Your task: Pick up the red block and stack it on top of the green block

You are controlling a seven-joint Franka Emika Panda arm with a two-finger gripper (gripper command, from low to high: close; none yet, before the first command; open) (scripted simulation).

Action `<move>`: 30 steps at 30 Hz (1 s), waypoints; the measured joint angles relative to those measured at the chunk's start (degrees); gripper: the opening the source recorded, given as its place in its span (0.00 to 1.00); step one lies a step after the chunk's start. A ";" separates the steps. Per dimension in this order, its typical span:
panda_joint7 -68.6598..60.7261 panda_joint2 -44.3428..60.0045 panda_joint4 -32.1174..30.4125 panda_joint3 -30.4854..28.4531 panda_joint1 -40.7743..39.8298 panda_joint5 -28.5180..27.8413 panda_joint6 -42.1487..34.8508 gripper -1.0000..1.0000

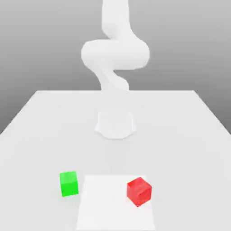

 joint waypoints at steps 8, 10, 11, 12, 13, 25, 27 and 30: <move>20.70 15.07 -7.37 9.70 -7.05 -2.01 8.16 0.50; 25.85 18.78 -9.17 11.85 -8.58 -2.61 10.17 0.50; 28.50 20.65 -10.07 12.71 -9.14 -3.01 11.16 0.50; 31.13 22.52 -10.97 13.57 -9.70 -3.38 12.16 0.50; 33.74 24.39 -11.87 14.38 -10.21 -3.74 13.15 0.50; 59.82 45.47 -21.31 17.65 -9.94 -4.47 25.51 0.50; 62.46 48.64 -20.96 16.41 -9.36 -7.38 27.95 0.50; 66.22 53.42 -20.18 12.33 -6.36 -12.23 31.67 0.50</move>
